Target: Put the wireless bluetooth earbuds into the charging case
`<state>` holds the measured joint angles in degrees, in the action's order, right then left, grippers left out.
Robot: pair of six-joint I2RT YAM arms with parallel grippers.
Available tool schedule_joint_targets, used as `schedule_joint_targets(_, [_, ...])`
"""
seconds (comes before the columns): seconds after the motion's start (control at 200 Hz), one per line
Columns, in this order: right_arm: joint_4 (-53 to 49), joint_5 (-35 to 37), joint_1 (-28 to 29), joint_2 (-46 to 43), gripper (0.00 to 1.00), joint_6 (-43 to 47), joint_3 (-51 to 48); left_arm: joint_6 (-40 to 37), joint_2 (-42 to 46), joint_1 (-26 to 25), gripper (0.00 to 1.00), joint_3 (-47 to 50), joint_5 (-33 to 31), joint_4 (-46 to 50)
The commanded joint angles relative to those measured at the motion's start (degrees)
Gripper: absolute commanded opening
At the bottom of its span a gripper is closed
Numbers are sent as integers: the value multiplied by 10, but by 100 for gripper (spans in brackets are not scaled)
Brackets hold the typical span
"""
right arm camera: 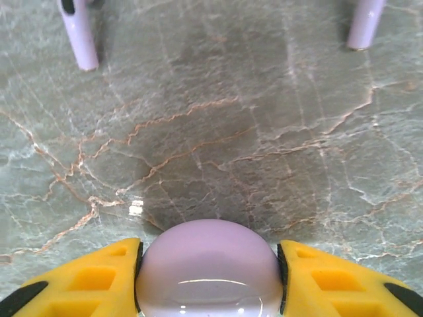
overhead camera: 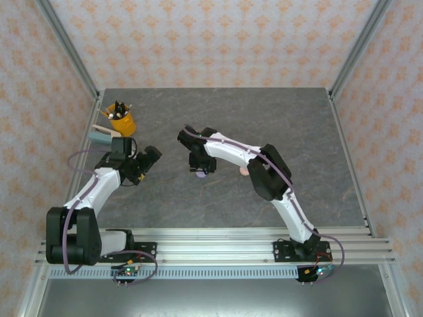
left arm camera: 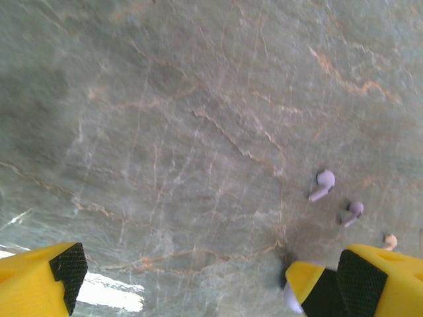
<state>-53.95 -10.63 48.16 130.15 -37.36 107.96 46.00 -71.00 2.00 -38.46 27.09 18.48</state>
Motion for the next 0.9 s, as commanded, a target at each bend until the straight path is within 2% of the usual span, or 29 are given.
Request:
schedule_joint_targets(0.0, [46,-9,-20,-46,43,-69,-18,18,33,-19,100,47,46,-101])
schedule_joint_targets(0.295, [110,-60,-55,-73,43,-146,-48,29,49,-117,100,137,23,-286])
schedule_joint_targets(0.621, [151,-97,-73,-80,43,-196,-70,10,-51,-189,98,135,-13,-423])
schedule_joint_targets(0.761, [179,-118,-79,-84,43,-223,-86,11,-98,-215,90,125,-25,-467])
schedule_joint_targets(0.896, [196,-133,-84,-86,43,-243,-97,14,-131,-228,79,112,-33,-499])
